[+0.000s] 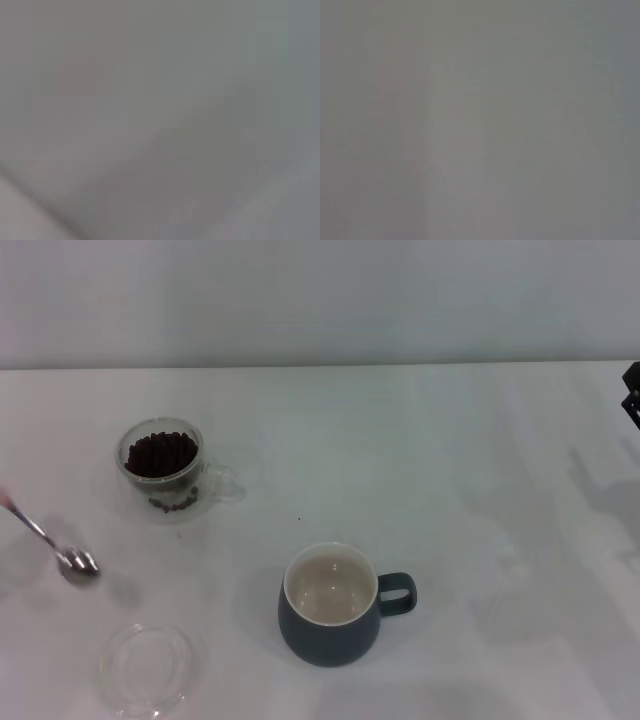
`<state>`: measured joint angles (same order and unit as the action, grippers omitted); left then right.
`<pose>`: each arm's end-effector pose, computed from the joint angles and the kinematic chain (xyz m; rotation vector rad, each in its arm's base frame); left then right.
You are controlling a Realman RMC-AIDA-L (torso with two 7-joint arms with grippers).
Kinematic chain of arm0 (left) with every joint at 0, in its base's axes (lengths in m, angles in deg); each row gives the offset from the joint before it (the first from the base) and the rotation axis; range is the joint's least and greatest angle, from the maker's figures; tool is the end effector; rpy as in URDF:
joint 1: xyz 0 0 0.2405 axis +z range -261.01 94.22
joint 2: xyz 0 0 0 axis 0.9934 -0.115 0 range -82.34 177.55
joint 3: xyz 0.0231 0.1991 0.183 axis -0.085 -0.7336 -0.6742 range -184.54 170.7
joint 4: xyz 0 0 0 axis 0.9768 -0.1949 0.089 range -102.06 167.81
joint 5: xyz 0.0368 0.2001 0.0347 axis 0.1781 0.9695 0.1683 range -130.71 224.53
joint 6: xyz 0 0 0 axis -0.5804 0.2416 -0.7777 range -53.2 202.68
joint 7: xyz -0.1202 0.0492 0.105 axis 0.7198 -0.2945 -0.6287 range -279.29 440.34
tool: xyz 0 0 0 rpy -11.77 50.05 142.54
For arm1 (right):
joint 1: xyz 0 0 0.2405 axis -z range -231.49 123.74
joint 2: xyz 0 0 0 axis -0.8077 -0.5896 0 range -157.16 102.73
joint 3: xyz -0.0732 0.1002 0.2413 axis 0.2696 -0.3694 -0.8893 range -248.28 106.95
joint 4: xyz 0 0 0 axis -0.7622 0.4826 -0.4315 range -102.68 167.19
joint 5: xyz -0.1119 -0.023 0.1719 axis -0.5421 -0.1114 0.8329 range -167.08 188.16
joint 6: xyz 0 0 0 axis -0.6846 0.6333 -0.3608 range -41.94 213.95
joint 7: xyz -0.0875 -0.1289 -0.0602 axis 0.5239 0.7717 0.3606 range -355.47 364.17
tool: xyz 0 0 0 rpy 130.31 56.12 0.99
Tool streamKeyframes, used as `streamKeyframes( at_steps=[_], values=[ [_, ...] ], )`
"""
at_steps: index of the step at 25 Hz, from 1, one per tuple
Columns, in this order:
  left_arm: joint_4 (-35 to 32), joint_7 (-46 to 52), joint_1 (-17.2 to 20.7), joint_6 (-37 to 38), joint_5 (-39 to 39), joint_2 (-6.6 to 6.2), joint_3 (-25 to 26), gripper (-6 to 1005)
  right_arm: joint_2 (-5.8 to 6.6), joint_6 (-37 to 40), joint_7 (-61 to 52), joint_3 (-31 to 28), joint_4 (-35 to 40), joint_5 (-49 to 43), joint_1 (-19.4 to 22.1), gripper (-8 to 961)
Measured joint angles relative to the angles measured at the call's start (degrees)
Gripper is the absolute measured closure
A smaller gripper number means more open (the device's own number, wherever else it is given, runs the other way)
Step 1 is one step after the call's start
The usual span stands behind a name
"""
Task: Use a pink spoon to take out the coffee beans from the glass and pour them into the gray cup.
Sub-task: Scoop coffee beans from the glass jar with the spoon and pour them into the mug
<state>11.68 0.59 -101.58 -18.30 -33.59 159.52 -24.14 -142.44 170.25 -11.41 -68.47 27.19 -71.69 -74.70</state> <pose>-0.3553 0.2963 0.0621 -1.8571 -1.4203 -1.3511 0.3590 0.3127 0.0260 -1.5296 0.4615 0.8158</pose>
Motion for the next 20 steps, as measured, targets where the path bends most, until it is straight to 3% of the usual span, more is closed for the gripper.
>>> streamKeyframes(
  at_steps=[9,15,20],
  values=[
    [0.57,-8.06,-0.33,0.46,-16.17,1.12,0.09,864,-0.07,0.1,-0.05,0.0,-0.83,-0.06,0.01,137],
    [0.84,-9.31,-2.73,9.83,-22.75,3.75,0.09,864,-0.09,0.13,-0.43,-0.04,-1.6,0.05,0.0,137],
    [1.07,-9.96,-7.04,18.01,-22.76,4.27,-0.32,864,-0.09,0.14,-2.17,-0.19,-1.63,0.06,0.0,137]
  ],
)
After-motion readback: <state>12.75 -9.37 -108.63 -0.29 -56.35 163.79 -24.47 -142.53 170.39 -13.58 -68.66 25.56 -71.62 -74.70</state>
